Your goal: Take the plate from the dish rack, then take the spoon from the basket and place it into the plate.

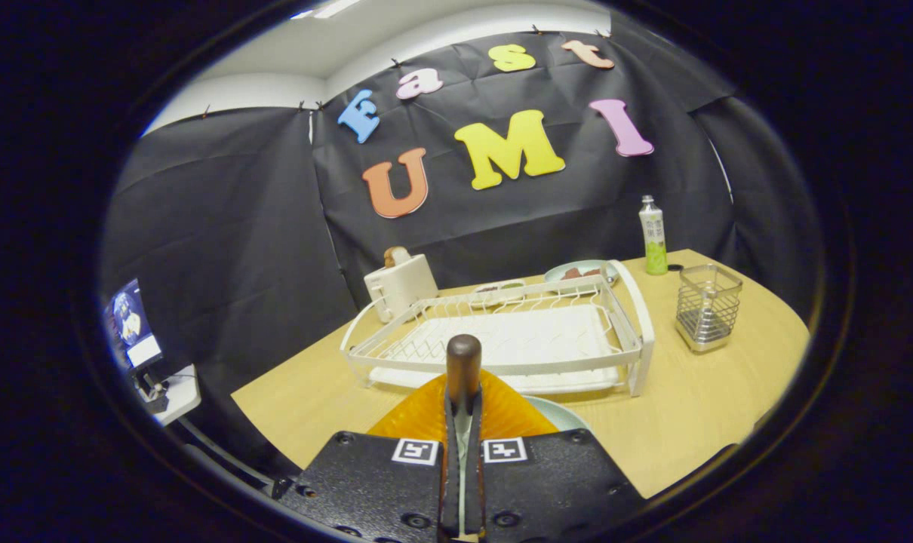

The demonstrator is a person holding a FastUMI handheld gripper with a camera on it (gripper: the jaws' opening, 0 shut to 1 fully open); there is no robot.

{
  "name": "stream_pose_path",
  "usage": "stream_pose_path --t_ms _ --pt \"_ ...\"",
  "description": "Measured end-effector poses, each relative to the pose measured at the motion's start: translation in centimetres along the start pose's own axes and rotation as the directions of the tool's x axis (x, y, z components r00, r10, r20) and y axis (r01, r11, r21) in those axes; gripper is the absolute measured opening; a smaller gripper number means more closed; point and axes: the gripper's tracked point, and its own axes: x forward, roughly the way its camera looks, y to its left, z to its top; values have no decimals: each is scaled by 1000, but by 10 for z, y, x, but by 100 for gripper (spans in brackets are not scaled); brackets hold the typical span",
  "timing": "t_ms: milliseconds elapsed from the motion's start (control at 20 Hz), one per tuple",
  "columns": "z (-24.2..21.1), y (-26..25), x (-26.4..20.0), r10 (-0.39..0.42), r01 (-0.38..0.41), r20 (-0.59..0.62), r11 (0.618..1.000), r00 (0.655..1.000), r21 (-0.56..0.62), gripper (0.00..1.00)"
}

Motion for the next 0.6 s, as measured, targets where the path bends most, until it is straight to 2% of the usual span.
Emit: stream_pose_path --t_ms 200,350,450,550,600 --pt "-5 5 7 13 -12 -20 1000 1000 25 13" --pt "0 -3 4 -10 10 -1 1000 1000 8 17" --pt "7 -5 1 -29 29 22 1000 999 2 31" --pt "13 -13 1 -48 47 36 999 998 16 52" --pt "14 -16 2 -58 57 36 998 998 24 57"
